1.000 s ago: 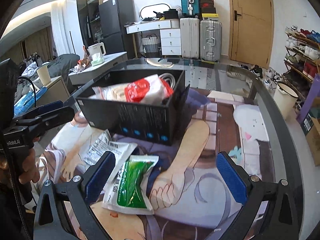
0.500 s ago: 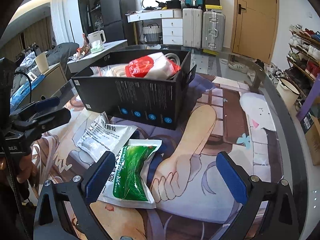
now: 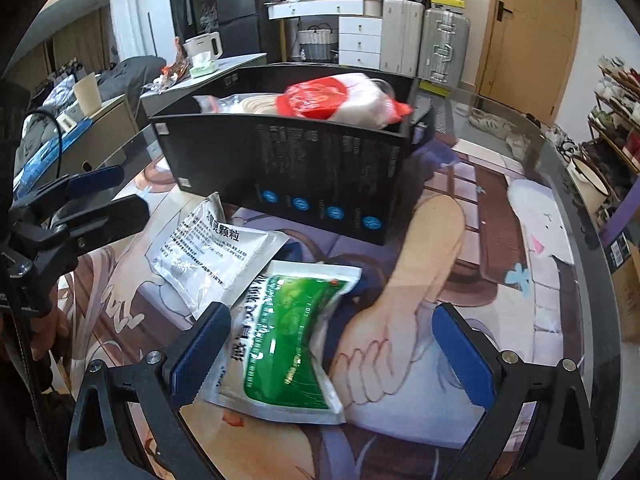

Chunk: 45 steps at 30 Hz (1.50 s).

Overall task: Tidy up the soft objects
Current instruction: 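Open and withdraw both tools from the box, then grasp the white medicine sachet with left tool while right tool grasps the green sachet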

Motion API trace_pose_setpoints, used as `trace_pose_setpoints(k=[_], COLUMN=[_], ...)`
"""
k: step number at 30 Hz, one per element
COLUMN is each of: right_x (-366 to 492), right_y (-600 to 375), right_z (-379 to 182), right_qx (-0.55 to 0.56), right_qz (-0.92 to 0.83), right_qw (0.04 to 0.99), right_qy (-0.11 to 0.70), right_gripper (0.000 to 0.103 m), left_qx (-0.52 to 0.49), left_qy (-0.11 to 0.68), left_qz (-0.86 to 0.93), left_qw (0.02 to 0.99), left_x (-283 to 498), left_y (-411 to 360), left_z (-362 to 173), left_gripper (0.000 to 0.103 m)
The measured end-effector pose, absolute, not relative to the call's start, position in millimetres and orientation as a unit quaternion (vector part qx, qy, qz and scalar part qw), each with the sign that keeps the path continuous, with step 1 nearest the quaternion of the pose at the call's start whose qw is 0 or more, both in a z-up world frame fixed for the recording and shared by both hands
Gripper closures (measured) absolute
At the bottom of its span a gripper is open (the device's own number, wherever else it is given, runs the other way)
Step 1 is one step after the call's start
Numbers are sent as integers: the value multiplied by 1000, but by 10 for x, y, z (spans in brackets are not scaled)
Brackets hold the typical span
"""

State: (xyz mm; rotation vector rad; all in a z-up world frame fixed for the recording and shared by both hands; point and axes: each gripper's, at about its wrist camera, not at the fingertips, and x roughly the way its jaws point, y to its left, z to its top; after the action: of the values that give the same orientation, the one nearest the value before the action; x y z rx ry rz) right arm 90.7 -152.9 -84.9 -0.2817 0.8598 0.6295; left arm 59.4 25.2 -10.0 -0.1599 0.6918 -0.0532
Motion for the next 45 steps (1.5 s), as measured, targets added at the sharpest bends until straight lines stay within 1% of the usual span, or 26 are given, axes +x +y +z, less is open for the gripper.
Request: trace_pose_setpoints(k=[7,18,40,41,42,43,44,45], right_x=[918,1034,1067,1057,1037,1016,1000,982], right_y=[-1471,-1638,-1609,-1606,-1601,-1600,-1596,-1593], right_z=[-895,-919,-929,-925,-917,-909,-901,-890], right_qx=[-146,-133,-134,-135,-137,-138,-138,-137], right_qz=[304,287,286,287,292,296,299,304], right_qw=[845,848,847,848,848,849,850,851], right_qy=[415,425,427,425,420,416,411,407], right_gripper=[1,1,1,2,5,11,14,21], left_qx=[-82,-79,-75,-74,-73,-73,-74,-74], left_qy=[340,342,343,343,343,343,343,343], left_qz=[-29,-30,-28,-28,-28,-27,-28,-28], left_qw=[936,936,936,936,936,936,936,936], left_x=[599,599,592,590,586,585,585,586], left_y=[270,269,259,256,254,255,253,251], left_z=[-102,-110,-125,-128,-135,-136,-136,-135], left_gripper=[0,0,0,0,0,0,0,0])
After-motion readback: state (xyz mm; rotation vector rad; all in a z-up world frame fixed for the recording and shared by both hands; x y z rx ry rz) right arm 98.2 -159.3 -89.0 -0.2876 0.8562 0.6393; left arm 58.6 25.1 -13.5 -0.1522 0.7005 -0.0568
